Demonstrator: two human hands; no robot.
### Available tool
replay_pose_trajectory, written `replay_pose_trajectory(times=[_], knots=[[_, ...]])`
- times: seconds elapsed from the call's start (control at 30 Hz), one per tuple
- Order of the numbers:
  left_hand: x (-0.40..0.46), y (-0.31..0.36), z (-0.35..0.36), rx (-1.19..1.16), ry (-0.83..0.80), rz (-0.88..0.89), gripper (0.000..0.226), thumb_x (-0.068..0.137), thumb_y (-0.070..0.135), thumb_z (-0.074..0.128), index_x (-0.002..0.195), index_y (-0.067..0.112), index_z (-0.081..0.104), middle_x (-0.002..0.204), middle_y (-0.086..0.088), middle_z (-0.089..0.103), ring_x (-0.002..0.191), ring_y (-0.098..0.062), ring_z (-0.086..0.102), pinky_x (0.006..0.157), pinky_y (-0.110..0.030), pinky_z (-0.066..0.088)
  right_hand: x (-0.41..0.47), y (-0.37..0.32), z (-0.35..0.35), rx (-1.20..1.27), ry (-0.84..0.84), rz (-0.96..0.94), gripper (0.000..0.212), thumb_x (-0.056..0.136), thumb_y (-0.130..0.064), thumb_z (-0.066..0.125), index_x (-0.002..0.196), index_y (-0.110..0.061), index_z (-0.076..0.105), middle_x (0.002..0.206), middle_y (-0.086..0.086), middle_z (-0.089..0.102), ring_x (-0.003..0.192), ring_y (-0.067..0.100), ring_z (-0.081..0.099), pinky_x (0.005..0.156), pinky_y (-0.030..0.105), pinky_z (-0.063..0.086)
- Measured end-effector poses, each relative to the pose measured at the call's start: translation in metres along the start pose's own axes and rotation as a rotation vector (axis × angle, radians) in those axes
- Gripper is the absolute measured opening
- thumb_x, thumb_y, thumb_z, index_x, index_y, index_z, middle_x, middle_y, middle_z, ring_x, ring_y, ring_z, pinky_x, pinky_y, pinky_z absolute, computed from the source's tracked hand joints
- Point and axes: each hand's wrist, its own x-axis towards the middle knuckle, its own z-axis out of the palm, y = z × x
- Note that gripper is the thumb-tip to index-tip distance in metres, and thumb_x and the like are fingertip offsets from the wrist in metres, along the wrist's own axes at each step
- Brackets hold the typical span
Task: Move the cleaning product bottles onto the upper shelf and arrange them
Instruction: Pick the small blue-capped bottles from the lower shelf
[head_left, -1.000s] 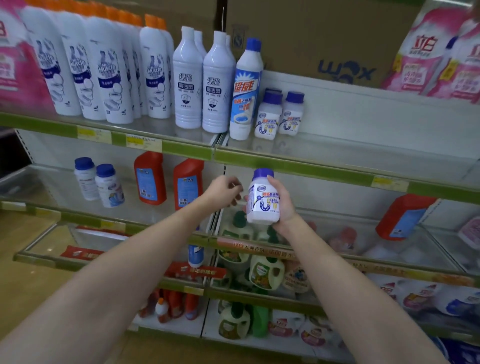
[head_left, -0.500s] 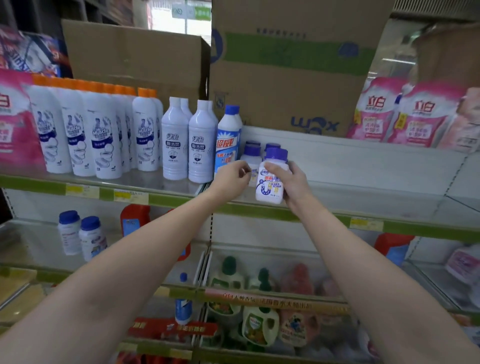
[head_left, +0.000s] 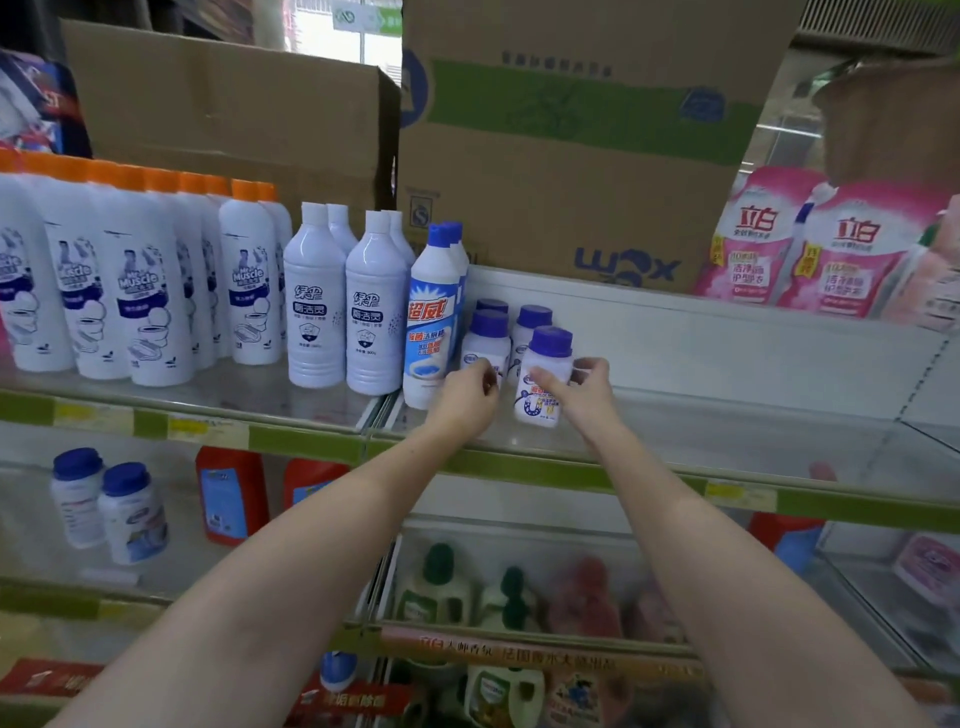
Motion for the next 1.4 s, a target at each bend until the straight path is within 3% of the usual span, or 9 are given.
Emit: replay_pose_trajectory(times=[0.2, 0.37, 0.47, 0.57, 0.77, 0.97, 1.07, 1.27, 1.4], knots=[[0.008, -0.007, 0.009, 0.102, 0.013, 0.065, 0.016, 0.093, 0.013, 0.053, 0.109, 0.012, 0.054, 0.106, -0.011, 0.066, 0.094, -0.03, 0.062, 0.083, -0.044, 0.055, 0.02, 0.014, 0.017, -0.042, 0.002, 0.001, 0.047, 0.09, -0.029, 0.076, 0.119, -0.011, 0.042, 0.123, 0.018, 0.063, 0.1, 0.023, 0.066, 0.091, 0.04, 0.057], [0.0, -0.009, 0.016, 0.162, 0.0, 0.101, 0.032, 0.094, 0.011, 0.054, 0.126, 0.013, 0.05, 0.122, -0.009, 0.059, 0.106, -0.029, 0.059, 0.089, -0.045, 0.053, 0.027, 0.027, 0.023, -0.361, 0.053, -0.036, 0.066, 0.084, -0.026, 0.082, 0.138, -0.01, 0.048, 0.107, 0.006, 0.057, 0.102, 0.024, 0.059, 0.096, 0.039, 0.05], [0.0, -0.011, 0.015, 0.149, 0.01, 0.11, 0.034, 0.094, 0.01, 0.054, 0.128, 0.013, 0.05, 0.124, -0.01, 0.059, 0.107, -0.029, 0.058, 0.09, -0.046, 0.053, 0.026, 0.025, 0.023, -0.407, 0.086, -0.008, 0.057, 0.083, -0.023, 0.083, 0.125, -0.004, 0.048, 0.098, 0.005, 0.059, 0.088, 0.022, 0.056, 0.076, 0.03, 0.042], [0.002, -0.012, 0.014, 0.147, 0.02, 0.098, 0.032, 0.094, 0.011, 0.055, 0.126, 0.015, 0.05, 0.12, -0.008, 0.06, 0.103, -0.027, 0.059, 0.088, -0.044, 0.054, 0.019, 0.02, 0.02, -0.419, 0.155, -0.004, 0.046, 0.083, -0.019, 0.083, 0.108, -0.01, 0.045, 0.085, -0.001, 0.055, 0.082, 0.02, 0.056, 0.073, 0.03, 0.04], [0.0, -0.01, 0.011, 0.135, 0.05, 0.098, 0.025, 0.094, 0.014, 0.056, 0.119, 0.015, 0.051, 0.112, -0.008, 0.062, 0.096, -0.027, 0.06, 0.083, -0.045, 0.055, -0.005, 0.018, 0.024, -0.497, 0.195, -0.131, 0.017, 0.086, -0.009, 0.068, 0.084, -0.017, 0.053, 0.09, 0.004, 0.064, 0.087, 0.026, 0.06, 0.072, 0.027, 0.038], [-0.017, 0.002, -0.002, -0.255, 0.042, -0.006, 0.008, 0.093, 0.015, 0.061, 0.101, 0.016, 0.061, 0.083, 0.002, 0.063, 0.081, -0.018, 0.063, 0.069, -0.028, 0.052, -0.06, 0.014, 0.011, -0.235, 0.175, -0.278, 0.029, 0.079, -0.003, 0.071, 0.071, -0.024, 0.053, 0.066, -0.005, 0.058, 0.061, 0.011, 0.051, 0.061, 0.023, 0.043], [-0.043, 0.023, 0.005, -0.363, -0.03, 0.083, 0.004, 0.09, 0.012, 0.062, 0.092, 0.015, 0.063, 0.079, -0.001, 0.065, 0.072, -0.014, 0.061, 0.065, -0.026, 0.05, -0.085, 0.028, -0.007, -0.226, 0.146, -0.28, 0.028, 0.076, -0.001, 0.071, 0.07, -0.021, 0.053, 0.061, -0.006, 0.054, 0.057, 0.01, 0.047, 0.057, 0.025, 0.04], [-0.102, 0.044, 0.069, 0.182, -0.212, 0.398, 0.008, 0.093, 0.028, 0.054, 0.09, 0.02, 0.053, 0.081, 0.001, 0.066, 0.075, -0.023, 0.061, 0.064, -0.035, 0.048, -0.111, 0.079, -0.081, -0.471, 0.064, -0.052, 0.025, 0.079, -0.008, 0.075, 0.074, -0.021, 0.054, 0.068, -0.005, 0.057, 0.065, 0.011, 0.052, 0.066, 0.031, 0.045], [-0.126, 0.04, 0.12, 0.34, -0.469, 0.303, 0.01, 0.097, 0.024, 0.05, 0.097, 0.015, 0.055, 0.093, -0.006, 0.065, 0.082, -0.026, 0.061, 0.063, -0.035, 0.043, -0.132, 0.122, -0.135, -0.607, 0.027, 0.077, 0.016, 0.082, -0.011, 0.071, 0.077, -0.017, 0.057, 0.072, -0.002, 0.06, 0.072, 0.018, 0.058, 0.064, 0.03, 0.043]])
